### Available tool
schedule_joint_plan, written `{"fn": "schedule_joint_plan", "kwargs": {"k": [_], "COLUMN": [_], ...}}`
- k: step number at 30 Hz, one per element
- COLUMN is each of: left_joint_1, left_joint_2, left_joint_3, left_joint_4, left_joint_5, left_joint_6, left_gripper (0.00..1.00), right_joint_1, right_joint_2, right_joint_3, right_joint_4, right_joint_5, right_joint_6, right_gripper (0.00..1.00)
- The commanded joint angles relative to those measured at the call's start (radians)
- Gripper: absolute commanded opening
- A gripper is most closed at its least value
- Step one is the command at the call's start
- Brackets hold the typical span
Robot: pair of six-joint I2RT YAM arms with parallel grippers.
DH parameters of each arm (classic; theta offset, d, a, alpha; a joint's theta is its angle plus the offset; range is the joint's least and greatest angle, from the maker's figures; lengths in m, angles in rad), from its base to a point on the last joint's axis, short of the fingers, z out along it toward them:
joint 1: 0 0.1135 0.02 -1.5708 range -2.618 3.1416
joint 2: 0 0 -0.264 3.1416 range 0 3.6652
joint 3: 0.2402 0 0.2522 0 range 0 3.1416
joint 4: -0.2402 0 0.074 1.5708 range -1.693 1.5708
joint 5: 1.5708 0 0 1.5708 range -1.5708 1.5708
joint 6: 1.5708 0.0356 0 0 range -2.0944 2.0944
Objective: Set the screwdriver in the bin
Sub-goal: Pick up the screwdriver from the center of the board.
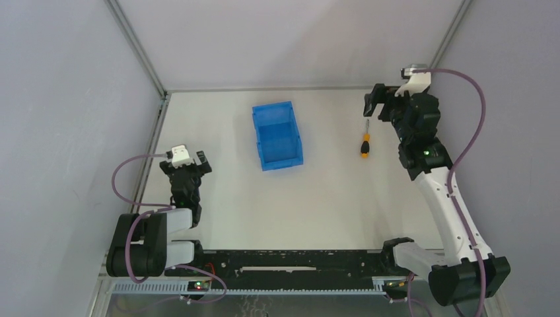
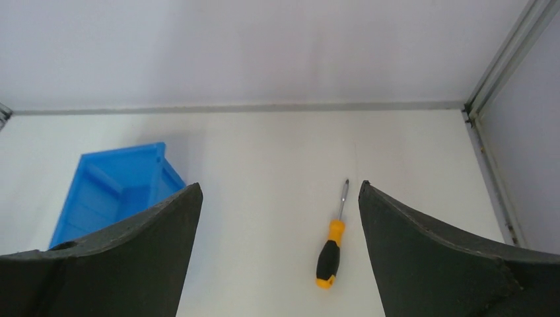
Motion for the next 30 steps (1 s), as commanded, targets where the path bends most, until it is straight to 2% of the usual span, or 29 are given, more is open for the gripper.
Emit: {"fn": "schedule_joint_plan", "kwargs": {"k": [1,15,22,30], "left_joint_1": [-0.005,-0.005,-0.005,-0.005], "left_joint_2": [-0.007,-0.008,-0.007,-0.007], "left_joint_3": [0.035,0.035,0.035,0.035], "left_joint_4": [0.031,0.031,0.031,0.031], "left_joint_5": [-0.012,-0.012,-0.013,-0.013], "left_joint_6": [0.025,0.025,0.025,0.025], "left_gripper": [1.00,1.00,1.00,1.00], "right_joint_1": [0.007,0.001,-0.024,-0.068], "right_joint_2": [0.021,0.167,0.264,0.463], "right_joint_3": [0.147,0.481,0.492,0.504], "right_joint_4": [-0.165,-0.382,-0.388,-0.381], "right_joint_5": [-0.010,-0.033,-0.043,-0.035], "right_joint_6": [0.017,0.004,0.015,0.026], "right_gripper": [0.97,0.96,0.97,0.97]}}
